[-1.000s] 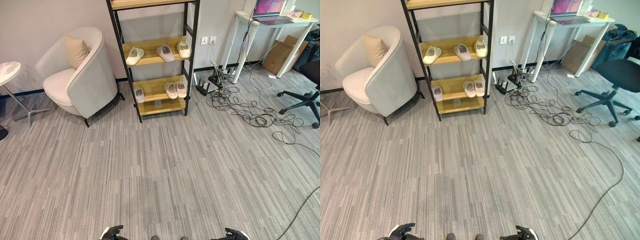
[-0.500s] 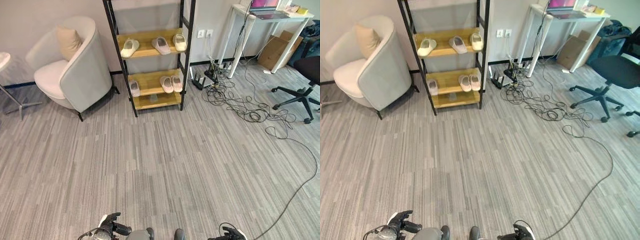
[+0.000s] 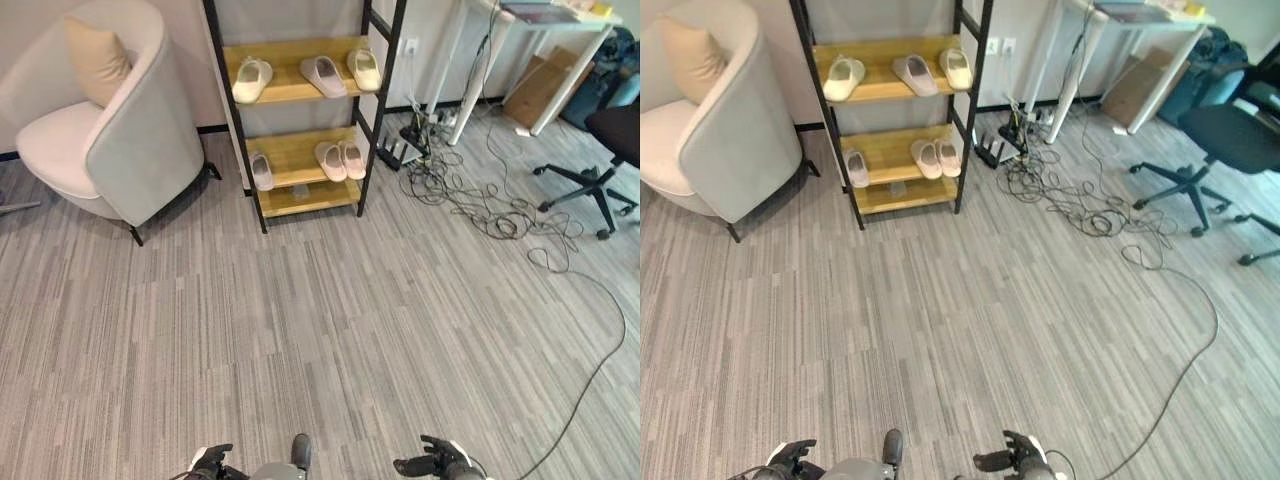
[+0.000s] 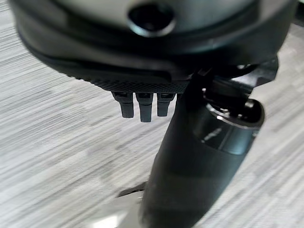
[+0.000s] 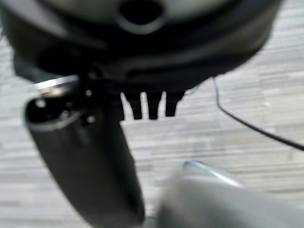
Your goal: Arrange the slippers neatly on the shoe rack.
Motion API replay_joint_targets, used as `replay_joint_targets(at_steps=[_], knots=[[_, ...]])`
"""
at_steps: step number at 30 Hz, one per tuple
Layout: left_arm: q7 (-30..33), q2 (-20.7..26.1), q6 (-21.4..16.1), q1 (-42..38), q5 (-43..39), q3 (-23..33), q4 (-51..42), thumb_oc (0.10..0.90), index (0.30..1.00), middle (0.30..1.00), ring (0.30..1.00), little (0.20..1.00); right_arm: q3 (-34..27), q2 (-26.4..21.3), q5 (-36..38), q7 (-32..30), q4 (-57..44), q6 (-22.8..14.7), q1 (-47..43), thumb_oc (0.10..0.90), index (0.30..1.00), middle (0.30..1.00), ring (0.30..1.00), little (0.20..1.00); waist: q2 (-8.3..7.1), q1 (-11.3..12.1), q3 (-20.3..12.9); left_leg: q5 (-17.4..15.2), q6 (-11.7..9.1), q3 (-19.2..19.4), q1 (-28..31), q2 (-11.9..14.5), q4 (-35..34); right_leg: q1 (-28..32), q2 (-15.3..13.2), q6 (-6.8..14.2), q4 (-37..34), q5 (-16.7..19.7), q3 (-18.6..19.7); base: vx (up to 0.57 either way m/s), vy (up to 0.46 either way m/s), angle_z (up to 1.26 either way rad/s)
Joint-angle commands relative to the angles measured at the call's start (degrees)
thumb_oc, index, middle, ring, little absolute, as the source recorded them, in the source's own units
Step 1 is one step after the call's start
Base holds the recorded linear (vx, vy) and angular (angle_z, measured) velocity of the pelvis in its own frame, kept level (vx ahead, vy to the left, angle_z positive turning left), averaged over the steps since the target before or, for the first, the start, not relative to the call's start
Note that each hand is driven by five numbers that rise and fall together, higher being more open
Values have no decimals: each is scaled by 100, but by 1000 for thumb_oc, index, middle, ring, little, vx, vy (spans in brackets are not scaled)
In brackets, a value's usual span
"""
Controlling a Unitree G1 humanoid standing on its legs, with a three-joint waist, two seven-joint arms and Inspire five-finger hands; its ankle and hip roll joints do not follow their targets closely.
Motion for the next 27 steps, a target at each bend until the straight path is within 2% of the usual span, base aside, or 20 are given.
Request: replay_joint_targets(at_steps=[1, 3, 4, 5, 6, 8, 11, 13, 14, 15, 16, 17, 19, 20, 21, 22, 23, 24, 26, 27], knots=[[7, 9, -142, -183, -38, 42, -65, 800, 900, 900, 900, 900, 80, -409, -88, -65, -287, -35, -7, 800, 900, 900, 900, 900, 175, -4, -39, -616, -165, -581, -126, 66, 511, 99, 83, -309, -928, 1245, -606, 359, 46, 9], [-1, 0, -145, -187, -33, 26, -58, 800, 900, 900, 900, 900, 108, -416, -85, -74, -285, -36, -20, 800, 900, 900, 900, 900, 189, -53, -11, -710, -170, -642, 58, 59, 453, 25, 55, -397, -1218, 1076, -700, 256, -22, -5], [-5, -9, -156, -210, -7, -6, -41, 800, 900, 900, 900, 900, 124, -429, -72, -68, -305, -45, -25, 800, 900, 900, 900, 900, 182, -116, -6, -793, -193, -719, 187, 48, 427, -86, 89, -478, -1662, 961, -719, 446, -123, 18], [-26, -34, -176, -194, 57, -11, -19, 800, 900, 900, 900, 900, 128, -465, -42, -38, -318, -19, -28, 800, 900, 900, 900, 900, 123, -239, 1, -939, -273, -864, 457, 5, 320, -148, 114, -450, -2870, 1113, -486, 563, -164, 28], [-22, -47, -193, -206, 82, -10, 9, 800, 900, 900, 900, 900, 136, -475, -21, -39, -309, -13, -40, 800, 900, 900, 900, 900, 104, -287, 14, -993, -305, -944, 544, 5, 289, -167, 136, -419, -3344, 1237, -313, 553, -180, 29], [-29, -59, -191, -212, 128, 34, 90, 800, 900, 900, 900, 900, 123, -493, -31, -26, -283, 21, -47, 800, 900, 900, 900, 900, 118, -376, -7, -1095, -395, -1001, 786, 86, 193, -306, 151, -331, -3730, 1479, -140, 396, -146, 27], [-32, -87, -210, -151, 162, 62, 139, 800, 900, 900, 900, 900, 157, -473, -55, -2, -268, 3, 14, 800, 900, 900, 900, 900, 68, -369, -99, -1211, -451, -1026, 914, 114, 205, -156, 131, -375, -3857, 1562, -261, 247, -122, 21], [-37, -136, -184, -98, 187, 58, 205, 800, 900, 900, 900, 900, 156, -456, -77, -1, -223, 7, 113, 800, 900, 900, 900, 900, 126, -419, -217, -997, -658, -1124, 937, 331, 444, -36, 277, -528, -3799, 1535, -263, 399, -241, 44], [-76, -157, -176, -89, 165, 54, 189, 800, 900, 900, 900, 900, 155, -442, -26, -11, -178, -16, 148, 800, 900, 900, 900, 900, 135, -377, -212, -553, -876, -1030, 643, 415, 1238, 244, 372, -647, -3907, 1417, -382, 285, -212, 43], [-77, -157, -176, -88, 165, 54, 188, 800, 900, 900, 900, 900, 156, -442, -25, -11, -177, -17, 148, 800, 900, 900, 900, 900, 139, -385, -211, -568, -878, -1038, 628, 418, 1266, 249, 374, -648, -3912, 1419, -391, 273, -308, 40], [-91, -166, -158, -178, 100, 4, 73, 800, 900, 900, 900, 900, 146, -442, 122, -52, -229, -46, 93, 800, 900, 900, 900, 900, 34, -332, -40, 21, -1008, -744, -107, 523, 2522, 575, 337, -849, -3975, 1240, -443, 167, -231, 31], [-83, -161, -154, -227, 53, -14, 34, 800, 900, 900, 900, 900, 153, -448, 183, -70, -237, -59, 58, 800, 900, 900, 900, 900, -22, -288, 32, 125, -1004, -573, -342, 617, 2951, 708, 330, -930, -4003, 1166, -504, 166, -230, 20], [-50, -127, -143, -277, 33, -23, -4, 800, 900, 900, 900, 900, 130, -458, 221, -86, -234, -50, 44, 800, 900, 900, 900, 900, -93, -250, 95, 136, -968, -368, -526, 750, 3240, 849, 349, -1023, -4009, 1082, -515, 214, -171, 0], [-29, -125, -154, -333, -8, -94, -70, 800, 900, 900, 900, 900, 146, -464, 283, -113, -215, -13, 32, 800, 900, 900, 900, 900, -138, -164, 138, -7, -900, -127, -831, 816, 3200, 1087, 359, -1066, -4067, 928, -573, 369, -208, 4], [-33, -130, -162, -346, -16, -113, -76, 800, 900, 900, 900, 900, 132, -472, 329, -118, -219, -28, 37, 800, 900, 900, 900, 900, -169, -129, 145, -136, -854, -79, -1059, 708, 3098, 1216, 375, -1060, -4136, 875, -571, 399, -130, 14], [-42, -137, -163, -336, -10, -129, -71, 800, 900, 900, 900, 900, 119, -489, 357, -116, -225, -37, 37, 800, 900, 900, 900, 900, -152, -86, 150, -287, -811, -2, -1185, 614, 2791, 1359, 421, -1028, -4220, 813, -570, 429, -31, 24], [-47, -152, -162, -313, -6, -147, -66, 800, 900, 900, 900, 900, 105, -506, 347, -140, -207, -42, 57, 800, 900, 900, 900, 900, -122, -51, 82, -285, -771, 156, -1385, 469, 1957, 1494, 480, -962, -4308, 689, -625, 332, 3, 34], [-46, -153, -162, -310, -6, -148, -67, 800, 900, 900, 900, 900, 105, -506, 347, -140, -207, -42, 59, 800, 900, 900, 900, 900, -131, -51, 92, -280, -768, 161, -1354, 456, 1932, 1514, 467, -957, -4311, 681, -626, 329, 32, 43], [-47, -151, -162, -278, 15, -132, -69, 800, 900, 900, 900, 900, 130, -524, 293, -176, -174, -37, 41, 800, 900, 900, 900, 900, -25, 41, 58, 105, -771, 287, -1457, 354, 1090, 1696, 642, -933, -4350, 540, -569, 362, 49, 41], [-53, -144, -162, -251, 30, -130, -54, 800, 900, 900, 900, 900, 148, -492, 262, -196, -162, -33, 16, 800, 900, 900, 900, 900, 39, 139, 37, 454, -834, 333, -1617, 334, 676, 1872, 797, -927, -4350, 408, -472, 466, 62, 12]])
